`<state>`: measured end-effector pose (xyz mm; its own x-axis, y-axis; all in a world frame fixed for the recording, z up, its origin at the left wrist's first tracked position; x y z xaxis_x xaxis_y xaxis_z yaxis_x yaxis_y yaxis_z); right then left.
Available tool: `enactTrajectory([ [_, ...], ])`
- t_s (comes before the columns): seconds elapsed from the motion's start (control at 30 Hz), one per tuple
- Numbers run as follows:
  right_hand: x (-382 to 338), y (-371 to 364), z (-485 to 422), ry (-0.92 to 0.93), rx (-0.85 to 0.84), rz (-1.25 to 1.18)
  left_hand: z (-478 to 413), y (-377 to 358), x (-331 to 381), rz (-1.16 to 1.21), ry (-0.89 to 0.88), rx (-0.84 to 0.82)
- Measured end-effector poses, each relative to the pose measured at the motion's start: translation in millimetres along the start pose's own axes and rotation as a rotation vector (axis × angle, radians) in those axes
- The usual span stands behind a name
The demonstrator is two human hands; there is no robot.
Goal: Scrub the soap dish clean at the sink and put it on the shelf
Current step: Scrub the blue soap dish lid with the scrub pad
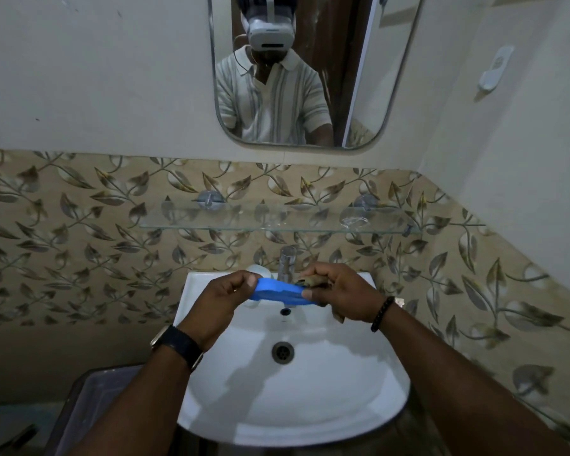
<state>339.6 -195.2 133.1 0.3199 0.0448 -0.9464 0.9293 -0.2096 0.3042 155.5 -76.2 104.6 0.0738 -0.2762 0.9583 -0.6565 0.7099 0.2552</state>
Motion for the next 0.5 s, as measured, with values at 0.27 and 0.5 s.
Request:
enactTrajectory([
  [0.27,-36,-6,2,0.390,0.616,0.142,-12,-22,20,0.102,-0.036,0.166],
  [0.5,-53,-42,14,0.768,0.347,0.580,-7,-29,25,0.149,-0.046,0.271],
])
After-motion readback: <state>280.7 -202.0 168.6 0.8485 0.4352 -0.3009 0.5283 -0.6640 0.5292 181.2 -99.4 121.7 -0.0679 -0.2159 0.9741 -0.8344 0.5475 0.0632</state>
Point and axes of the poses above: each hand's wrist, its own z-axis away from the middle knuckle, its own y-axis out of the back of the hand, x = y × z, the point moved 7 cm from there along -z, towards the middle knuckle, and after that the axes turned 11 degrees about -z, right-handed, at the moved point
